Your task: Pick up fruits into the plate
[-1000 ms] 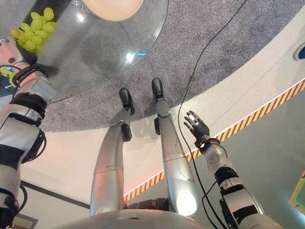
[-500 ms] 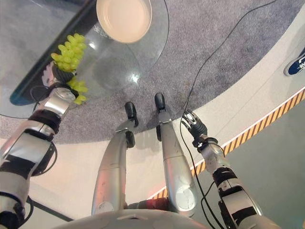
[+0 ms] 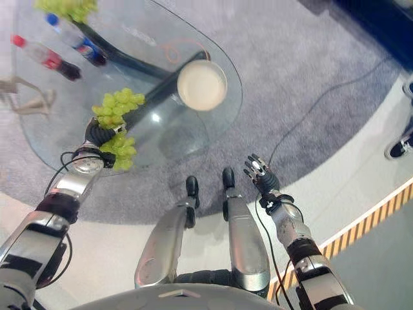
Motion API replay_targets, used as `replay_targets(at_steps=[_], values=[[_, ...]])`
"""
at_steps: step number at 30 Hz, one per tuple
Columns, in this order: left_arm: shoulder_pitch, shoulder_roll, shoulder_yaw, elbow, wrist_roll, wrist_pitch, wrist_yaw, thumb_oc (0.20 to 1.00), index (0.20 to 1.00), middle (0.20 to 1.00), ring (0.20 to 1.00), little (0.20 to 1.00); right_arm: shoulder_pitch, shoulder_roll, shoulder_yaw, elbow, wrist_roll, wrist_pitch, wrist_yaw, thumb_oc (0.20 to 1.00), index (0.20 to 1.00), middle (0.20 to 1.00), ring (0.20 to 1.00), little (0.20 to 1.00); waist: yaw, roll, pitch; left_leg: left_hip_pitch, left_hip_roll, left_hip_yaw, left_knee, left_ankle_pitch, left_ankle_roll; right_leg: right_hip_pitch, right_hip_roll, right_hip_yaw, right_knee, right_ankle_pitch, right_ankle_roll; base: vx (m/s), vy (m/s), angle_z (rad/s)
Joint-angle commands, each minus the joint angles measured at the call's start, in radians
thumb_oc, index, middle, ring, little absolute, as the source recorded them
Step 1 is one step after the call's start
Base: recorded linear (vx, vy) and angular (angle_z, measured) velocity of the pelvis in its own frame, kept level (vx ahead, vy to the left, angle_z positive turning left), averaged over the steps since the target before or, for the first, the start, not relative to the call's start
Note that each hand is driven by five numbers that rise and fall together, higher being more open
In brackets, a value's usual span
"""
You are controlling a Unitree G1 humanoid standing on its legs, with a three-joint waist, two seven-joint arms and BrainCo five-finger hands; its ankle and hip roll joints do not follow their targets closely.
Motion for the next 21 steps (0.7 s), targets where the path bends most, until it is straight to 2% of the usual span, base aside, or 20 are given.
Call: replay_targets(at_steps=[1, 3, 7, 9, 11, 13, 16, 19, 21], values=[[0.045, 0.013, 0.041, -0.046, 0.008, -0.051, -0.052, 0.2, 0.2, 0.2, 0.2, 0.2, 0.106, -0.011, -0.045, -0.082, -0.02, -0.01, 0.038, 1.0, 1.0, 1.0, 1.0, 1.0, 0.002, 0.053, -0.158, 0.068, -0.025, -0.053, -0.038, -0.097, 0.01, 0.052, -0.004, -0.021, 0.043, -0.129, 0.037, 0.17, -0.053, 0.33], [0.122, 0.018, 0.063, -0.147, 0.045, -0.028, -0.103, 0.2, 0.2, 0.2, 0.2, 0.2, 0.148, 0.002, -0.057, -0.162, -0.042, 0.022, 0.051, 1.0, 1.0, 1.0, 1.0, 1.0, 0.014, 0.051, -0.228, 0.145, -0.029, -0.066, -0.08, -0.099, 0.009, 0.15, -0.015, -0.033, -0.022, -0.126, 0.042, 0.24, -0.073, 0.28], [0.19, 0.021, 0.079, -0.243, 0.123, -0.03, -0.187, 0.2, 0.2, 0.2, 0.2, 0.2, 0.195, 0.015, -0.064, -0.222, -0.094, 0.05, 0.092, 1.0, 1.0, 1.0, 1.0, 1.0, 0.028, 0.044, -0.303, 0.207, -0.03, -0.076, -0.107, -0.104, 0.012, 0.228, -0.026, -0.051, -0.07, -0.118, 0.046, 0.2, -0.078, 0.18], [0.208, 0.04, 0.068, -0.306, 0.181, -0.029, -0.256, 0.2, 0.2, 0.2, 0.2, 0.2, 0.204, -0.003, -0.075, -0.258, -0.116, 0.088, 0.103, 1.0, 1.0, 1.0, 1.0, 1.0, 0.038, 0.04, -0.349, 0.247, -0.028, -0.08, -0.122, -0.109, 0.012, 0.278, -0.034, -0.065, -0.1, -0.114, 0.05, 0.15, -0.064, 0.31], [0.21, 0.054, 0.064, -0.331, 0.207, -0.033, -0.293, 0.2, 0.2, 0.2, 0.2, 0.2, 0.204, -0.014, -0.082, -0.273, -0.131, 0.105, 0.114, 1.0, 1.0, 1.0, 1.0, 1.0, 0.042, 0.039, -0.364, 0.267, -0.028, -0.082, -0.132, -0.111, 0.012, 0.302, -0.037, -0.074, -0.115, -0.112, 0.051, 0.09, -0.046, 0.26], [0.193, 0.104, 0.051, -0.377, 0.241, -0.047, -0.374, 0.2, 0.2, 0.2, 0.2, 0.2, 0.195, -0.05, -0.098, -0.315, -0.136, 0.154, 0.132, 1.0, 1.0, 1.0, 1.0, 1.0, 0.048, 0.035, -0.396, 0.306, -0.024, -0.082, -0.152, -0.116, 0.01, 0.345, -0.041, -0.089, -0.146, -0.106, 0.056, 0.08, -0.052, 0.29], [0.165, 0.151, 0.035, -0.406, 0.233, -0.045, -0.417, 0.2, 0.2, 0.2, 0.2, 0.2, 0.186, -0.084, -0.111, -0.342, -0.119, 0.208, 0.17, 1.0, 1.0, 1.0, 1.0, 1.0, 0.05, 0.032, -0.418, 0.331, -0.022, -0.08, -0.165, -0.12, 0.009, 0.373, -0.045, -0.099, -0.164, -0.103, 0.059, 0.05, -0.029, 0.23], [0.141, 0.18, 0.031, -0.437, 0.204, -0.055, -0.467, 0.2, 0.2, 0.2, 0.2, 0.2, 0.185, -0.105, -0.119, -0.367, -0.145, 0.227, 0.206, 1.0, 1.0, 1.0, 1.0, 1.0, 0.056, 0.029, -0.435, 0.349, -0.018, -0.076, -0.17, -0.125, 0.007, 0.395, -0.05, -0.113, -0.174, -0.103, 0.064, 0.03, -0.033, 0.09], [0.108, 0.182, 0.018, -0.463, 0.134, -0.052, -0.524, 0.2, 0.2, 0.2, 0.2, 0.2, 0.179, -0.127, -0.116, -0.39, -0.181, 0.221, 0.221, 1.0, 1.0, 1.0, 1.0, 1.0, 0.06, 0.024, -0.447, 0.366, -0.015, -0.074, -0.174, -0.129, 0.005, 0.413, -0.056, -0.13, -0.179, -0.104, 0.066, 0.0, -0.035, 0.13]])
